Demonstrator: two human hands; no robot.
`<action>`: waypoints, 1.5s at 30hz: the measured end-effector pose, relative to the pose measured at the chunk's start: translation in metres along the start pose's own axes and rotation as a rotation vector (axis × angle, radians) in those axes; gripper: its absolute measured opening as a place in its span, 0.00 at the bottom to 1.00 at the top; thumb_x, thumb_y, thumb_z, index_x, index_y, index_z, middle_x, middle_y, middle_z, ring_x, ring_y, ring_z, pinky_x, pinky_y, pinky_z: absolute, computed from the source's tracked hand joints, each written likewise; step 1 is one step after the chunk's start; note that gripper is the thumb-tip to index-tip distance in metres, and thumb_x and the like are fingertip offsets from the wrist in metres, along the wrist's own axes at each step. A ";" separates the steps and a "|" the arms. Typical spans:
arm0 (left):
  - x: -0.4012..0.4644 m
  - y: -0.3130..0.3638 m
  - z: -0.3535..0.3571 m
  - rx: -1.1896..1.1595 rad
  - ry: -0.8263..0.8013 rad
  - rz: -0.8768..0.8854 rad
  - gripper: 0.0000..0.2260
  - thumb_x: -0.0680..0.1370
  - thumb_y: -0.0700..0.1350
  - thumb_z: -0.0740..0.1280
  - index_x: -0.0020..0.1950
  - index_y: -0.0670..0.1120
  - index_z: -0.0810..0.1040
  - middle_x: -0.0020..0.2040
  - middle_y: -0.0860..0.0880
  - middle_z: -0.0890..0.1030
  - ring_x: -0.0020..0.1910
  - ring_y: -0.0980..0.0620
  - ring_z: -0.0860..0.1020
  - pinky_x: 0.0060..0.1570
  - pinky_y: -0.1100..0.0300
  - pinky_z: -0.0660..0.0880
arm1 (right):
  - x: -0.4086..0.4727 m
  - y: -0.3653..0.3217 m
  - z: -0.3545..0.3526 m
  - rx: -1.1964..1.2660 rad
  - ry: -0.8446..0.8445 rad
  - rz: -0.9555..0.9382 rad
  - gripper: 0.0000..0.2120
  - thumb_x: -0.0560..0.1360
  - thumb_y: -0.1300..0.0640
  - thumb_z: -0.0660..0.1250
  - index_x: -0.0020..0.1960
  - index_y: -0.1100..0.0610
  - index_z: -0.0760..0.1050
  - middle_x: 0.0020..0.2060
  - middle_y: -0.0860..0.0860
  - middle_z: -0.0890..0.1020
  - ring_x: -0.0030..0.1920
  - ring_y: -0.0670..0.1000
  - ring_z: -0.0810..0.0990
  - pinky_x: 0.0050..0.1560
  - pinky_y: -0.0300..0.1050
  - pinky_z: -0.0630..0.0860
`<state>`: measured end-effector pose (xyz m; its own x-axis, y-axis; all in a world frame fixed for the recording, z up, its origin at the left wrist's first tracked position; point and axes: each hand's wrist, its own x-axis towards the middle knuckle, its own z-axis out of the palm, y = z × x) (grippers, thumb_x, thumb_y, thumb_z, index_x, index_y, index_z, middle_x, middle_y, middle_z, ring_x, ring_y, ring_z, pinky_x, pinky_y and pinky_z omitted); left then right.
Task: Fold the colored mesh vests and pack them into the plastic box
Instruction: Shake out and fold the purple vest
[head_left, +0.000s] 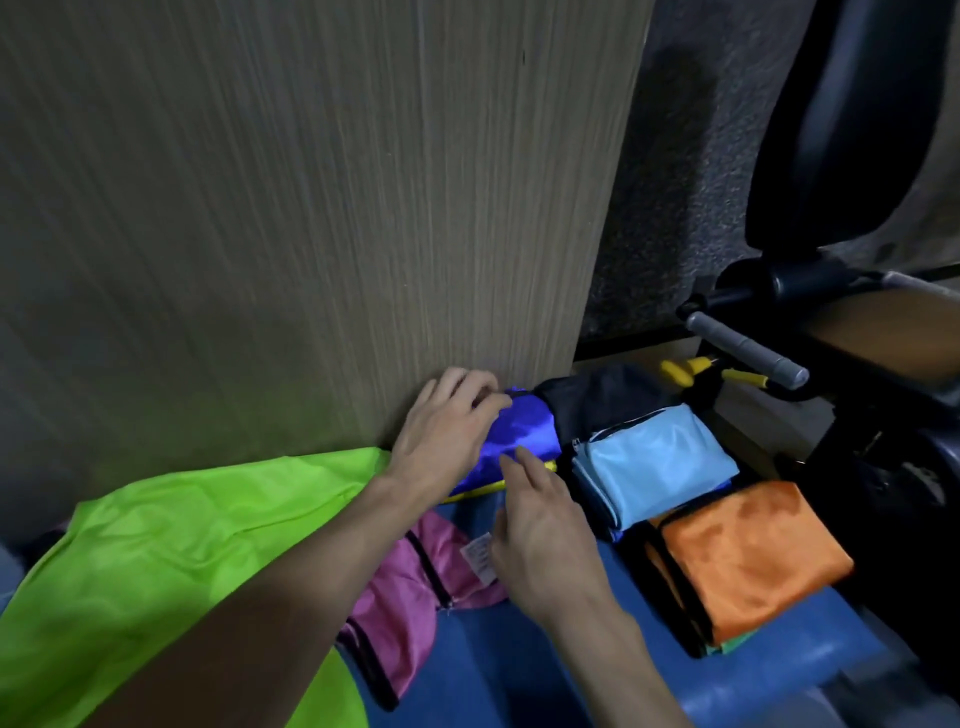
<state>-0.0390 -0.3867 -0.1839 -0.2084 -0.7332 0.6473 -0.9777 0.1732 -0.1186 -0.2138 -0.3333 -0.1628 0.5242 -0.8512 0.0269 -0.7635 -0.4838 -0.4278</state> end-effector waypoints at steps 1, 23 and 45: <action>-0.002 0.002 -0.002 -0.024 0.005 0.058 0.12 0.78 0.45 0.66 0.59 0.48 0.83 0.57 0.49 0.80 0.54 0.45 0.76 0.50 0.50 0.75 | 0.003 -0.001 0.004 0.017 -0.043 0.011 0.32 0.80 0.58 0.60 0.82 0.55 0.52 0.83 0.51 0.51 0.80 0.54 0.55 0.77 0.49 0.60; -0.045 -0.027 -0.012 -0.014 -0.369 0.040 0.23 0.84 0.54 0.52 0.74 0.46 0.74 0.75 0.48 0.73 0.72 0.47 0.72 0.73 0.52 0.67 | 0.060 0.008 0.025 -0.134 0.046 -0.005 0.28 0.86 0.47 0.46 0.84 0.54 0.48 0.83 0.49 0.47 0.82 0.51 0.42 0.81 0.55 0.40; -0.245 -0.041 -0.227 -0.261 -0.851 -0.326 0.29 0.64 0.68 0.76 0.59 0.56 0.73 0.55 0.58 0.70 0.54 0.56 0.68 0.56 0.57 0.68 | -0.069 -0.073 0.027 -0.022 -0.173 -0.472 0.18 0.74 0.36 0.65 0.53 0.48 0.77 0.46 0.43 0.77 0.45 0.47 0.76 0.49 0.50 0.78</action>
<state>0.0577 -0.0644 -0.1670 0.0249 -0.9868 -0.1599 -0.9759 -0.0587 0.2100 -0.1838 -0.2342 -0.1574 0.8677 -0.4932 0.0619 -0.4349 -0.8136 -0.3858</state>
